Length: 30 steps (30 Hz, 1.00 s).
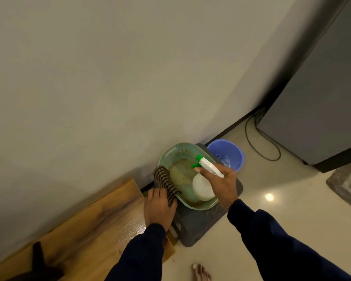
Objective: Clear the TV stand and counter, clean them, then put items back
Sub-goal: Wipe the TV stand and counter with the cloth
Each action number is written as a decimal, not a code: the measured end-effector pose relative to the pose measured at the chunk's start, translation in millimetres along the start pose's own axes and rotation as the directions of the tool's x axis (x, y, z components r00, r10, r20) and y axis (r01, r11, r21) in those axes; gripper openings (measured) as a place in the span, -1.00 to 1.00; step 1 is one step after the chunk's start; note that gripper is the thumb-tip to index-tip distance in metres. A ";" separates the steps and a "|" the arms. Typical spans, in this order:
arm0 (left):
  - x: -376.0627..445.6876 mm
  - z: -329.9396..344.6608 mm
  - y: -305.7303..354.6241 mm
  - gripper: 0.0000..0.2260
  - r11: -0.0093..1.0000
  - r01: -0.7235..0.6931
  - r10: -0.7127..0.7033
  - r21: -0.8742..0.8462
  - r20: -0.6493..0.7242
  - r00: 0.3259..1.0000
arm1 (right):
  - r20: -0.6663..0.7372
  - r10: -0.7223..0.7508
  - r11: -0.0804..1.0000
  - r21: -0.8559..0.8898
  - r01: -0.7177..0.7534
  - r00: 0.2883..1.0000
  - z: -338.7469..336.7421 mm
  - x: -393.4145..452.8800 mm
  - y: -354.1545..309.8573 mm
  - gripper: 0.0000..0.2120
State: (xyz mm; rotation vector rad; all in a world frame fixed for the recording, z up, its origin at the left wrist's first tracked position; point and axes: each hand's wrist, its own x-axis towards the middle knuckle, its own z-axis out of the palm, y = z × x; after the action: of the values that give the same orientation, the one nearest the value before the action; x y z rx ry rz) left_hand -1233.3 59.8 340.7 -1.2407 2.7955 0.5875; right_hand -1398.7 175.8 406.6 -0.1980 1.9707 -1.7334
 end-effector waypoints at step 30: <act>-20.4 -117.8 -1.4 -0.94 0.937 -0.232 0.097 -0.260 -0.445 0.890 | -0.092 -0.180 0.941 -0.306 0.144 0.979 -2.0 -44.1 5.4 -0.21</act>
State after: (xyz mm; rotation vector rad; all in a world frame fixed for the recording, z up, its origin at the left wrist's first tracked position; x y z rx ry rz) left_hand -1203.6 32.3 453.2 -1.3238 3.3031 0.8913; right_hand -1360.4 197.3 413.5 -0.3793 2.3604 -1.5664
